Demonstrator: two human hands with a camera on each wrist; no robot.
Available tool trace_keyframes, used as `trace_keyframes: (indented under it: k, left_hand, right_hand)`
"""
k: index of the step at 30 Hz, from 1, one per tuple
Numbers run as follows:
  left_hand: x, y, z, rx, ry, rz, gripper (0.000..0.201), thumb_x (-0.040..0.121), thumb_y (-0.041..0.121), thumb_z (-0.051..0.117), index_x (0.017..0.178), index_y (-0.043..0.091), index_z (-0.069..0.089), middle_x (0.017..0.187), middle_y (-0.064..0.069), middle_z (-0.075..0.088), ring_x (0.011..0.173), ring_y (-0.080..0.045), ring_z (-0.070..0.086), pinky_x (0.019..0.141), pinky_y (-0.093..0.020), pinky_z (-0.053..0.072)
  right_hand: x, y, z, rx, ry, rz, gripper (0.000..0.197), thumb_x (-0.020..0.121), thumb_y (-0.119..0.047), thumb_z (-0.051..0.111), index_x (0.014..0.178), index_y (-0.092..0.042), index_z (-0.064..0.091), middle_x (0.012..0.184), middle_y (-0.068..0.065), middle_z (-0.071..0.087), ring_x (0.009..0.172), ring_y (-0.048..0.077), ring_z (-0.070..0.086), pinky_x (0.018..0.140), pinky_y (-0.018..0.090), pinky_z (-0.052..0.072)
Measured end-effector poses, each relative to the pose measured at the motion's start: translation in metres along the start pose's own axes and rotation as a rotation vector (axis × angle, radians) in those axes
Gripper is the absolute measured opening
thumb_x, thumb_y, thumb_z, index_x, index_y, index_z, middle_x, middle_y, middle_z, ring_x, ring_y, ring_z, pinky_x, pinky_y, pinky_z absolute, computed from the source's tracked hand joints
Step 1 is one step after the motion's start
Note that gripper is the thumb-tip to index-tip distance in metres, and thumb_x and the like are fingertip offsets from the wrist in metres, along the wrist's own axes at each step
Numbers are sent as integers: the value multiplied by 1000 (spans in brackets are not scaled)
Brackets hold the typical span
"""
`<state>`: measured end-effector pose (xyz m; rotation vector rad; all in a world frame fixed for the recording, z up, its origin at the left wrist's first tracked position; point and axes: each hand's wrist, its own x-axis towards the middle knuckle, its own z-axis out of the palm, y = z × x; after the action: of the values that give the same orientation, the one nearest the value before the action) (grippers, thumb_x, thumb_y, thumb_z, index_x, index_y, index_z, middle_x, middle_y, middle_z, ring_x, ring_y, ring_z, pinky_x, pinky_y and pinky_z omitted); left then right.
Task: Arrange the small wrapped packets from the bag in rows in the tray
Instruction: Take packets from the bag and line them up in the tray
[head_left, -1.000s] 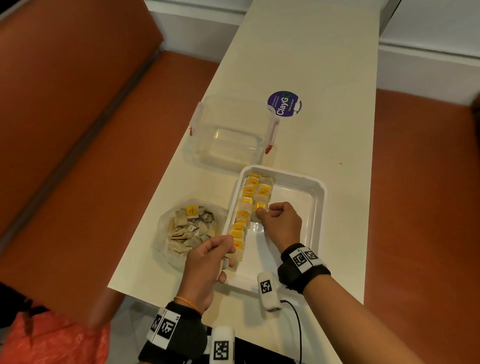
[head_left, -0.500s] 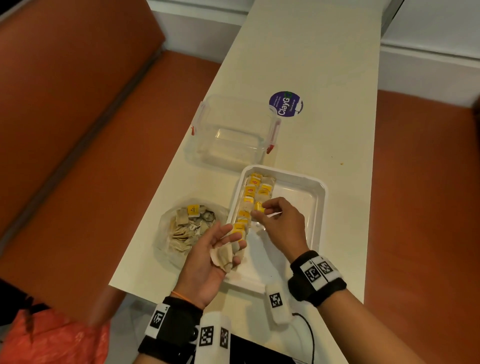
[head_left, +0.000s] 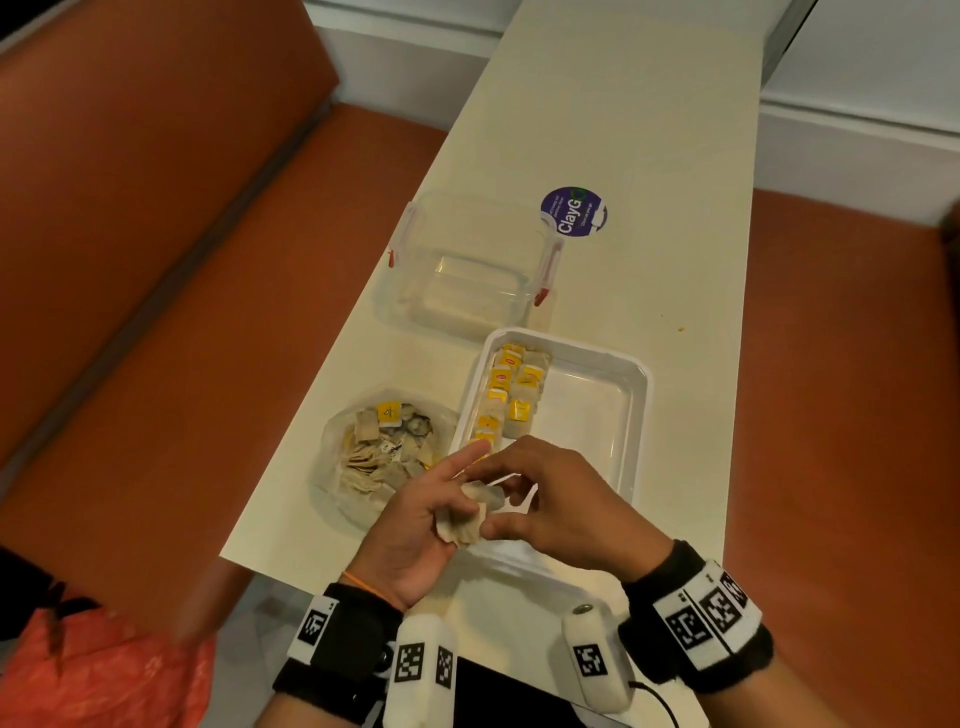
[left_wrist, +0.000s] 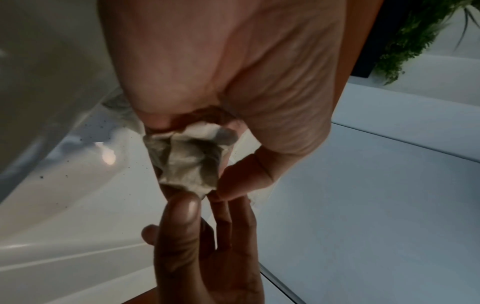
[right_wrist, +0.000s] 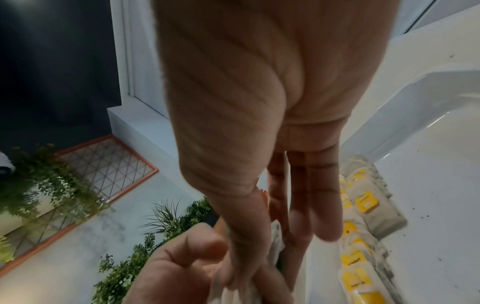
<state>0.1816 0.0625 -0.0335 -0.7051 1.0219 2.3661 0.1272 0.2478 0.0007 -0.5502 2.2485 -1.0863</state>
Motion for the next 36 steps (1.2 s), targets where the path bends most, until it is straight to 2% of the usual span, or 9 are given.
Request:
trace_keyframes:
  k: [4, 7, 10, 15, 19, 22, 27, 33, 36]
  left_hand:
    - [-2, -6, -5, 67, -38, 15, 89, 60, -9, 49, 145, 14, 61, 137, -27, 64, 129, -52, 56, 108, -60, 42]
    - [-3, -7, -6, 59, -39, -15, 92, 55, -12, 48, 141, 14, 65, 131, -25, 68, 93, -41, 60, 71, -38, 53]
    - [-5, -9, -6, 34, -27, -37, 92, 52, -12, 47, 138, 13, 68, 121, -22, 72, 74, -28, 55, 58, -31, 50]
    - [-7, -11, -1, 13, -29, -12, 80, 60, -7, 52, 137, 10, 68, 128, -23, 69, 82, -26, 60, 56, -31, 50]
    - [-9, -9, 3, -28, -14, 19, 55, 84, 15, 69, 139, 11, 66, 136, -22, 66, 102, -26, 66, 48, -26, 43]
    - [-11, -10, 1, 8, 11, 86, 51, 89, 29, 74, 137, 14, 68, 123, -15, 68, 92, -20, 67, 45, -22, 38]
    - [-10, -14, 8, 147, 15, 142, 54, 81, 31, 82, 131, 12, 71, 113, -14, 70, 84, -16, 66, 45, -21, 36]
    - [-5, -14, 14, 168, 80, 157, 30, 81, 31, 87, 101, 11, 78, 90, -13, 67, 73, -14, 64, 44, -22, 34]
    - [-7, -11, 15, 218, 96, 149, 30, 76, 32, 84, 94, 8, 77, 83, -11, 65, 67, -13, 60, 43, -22, 33]
  right_hand:
    - [-1, -2, -3, 50, -56, 9, 50, 70, -22, 96, 116, -31, 78, 102, -13, 69, 81, 8, 67, 75, 15, 52]
    - [-3, -1, -3, 49, -51, 3, 39, 74, -17, 93, 110, -29, 81, 97, -12, 73, 83, 5, 69, 79, 15, 54]
    - [-4, 0, -2, -54, -34, -15, 27, 84, -23, 86, 109, -33, 81, 95, -18, 72, 87, -3, 66, 79, 13, 52]
    - [-6, 2, -1, -47, 31, 25, 26, 86, -29, 84, 111, -31, 78, 99, -16, 74, 84, 2, 65, 76, 12, 49]
    - [-9, 6, -7, 210, 44, 109, 26, 90, -20, 80, 113, -30, 76, 98, -9, 75, 80, 11, 72, 80, 25, 59]
    - [-13, 11, -11, 573, 35, 139, 25, 95, -9, 74, 118, -19, 76, 105, 8, 75, 85, 24, 75, 82, 31, 61]
    - [-15, 20, -6, 939, -50, 185, 29, 97, -3, 66, 126, -1, 69, 100, 20, 71, 89, 26, 71, 89, 33, 59]
    - [-13, 24, -8, 995, -83, 196, 32, 96, -3, 67, 128, 3, 65, 106, 26, 70, 92, 30, 71, 93, 37, 59]
    - [-14, 21, -12, 908, -114, 167, 46, 87, -1, 78, 130, -5, 64, 113, 17, 73, 96, 27, 71, 92, 38, 59]
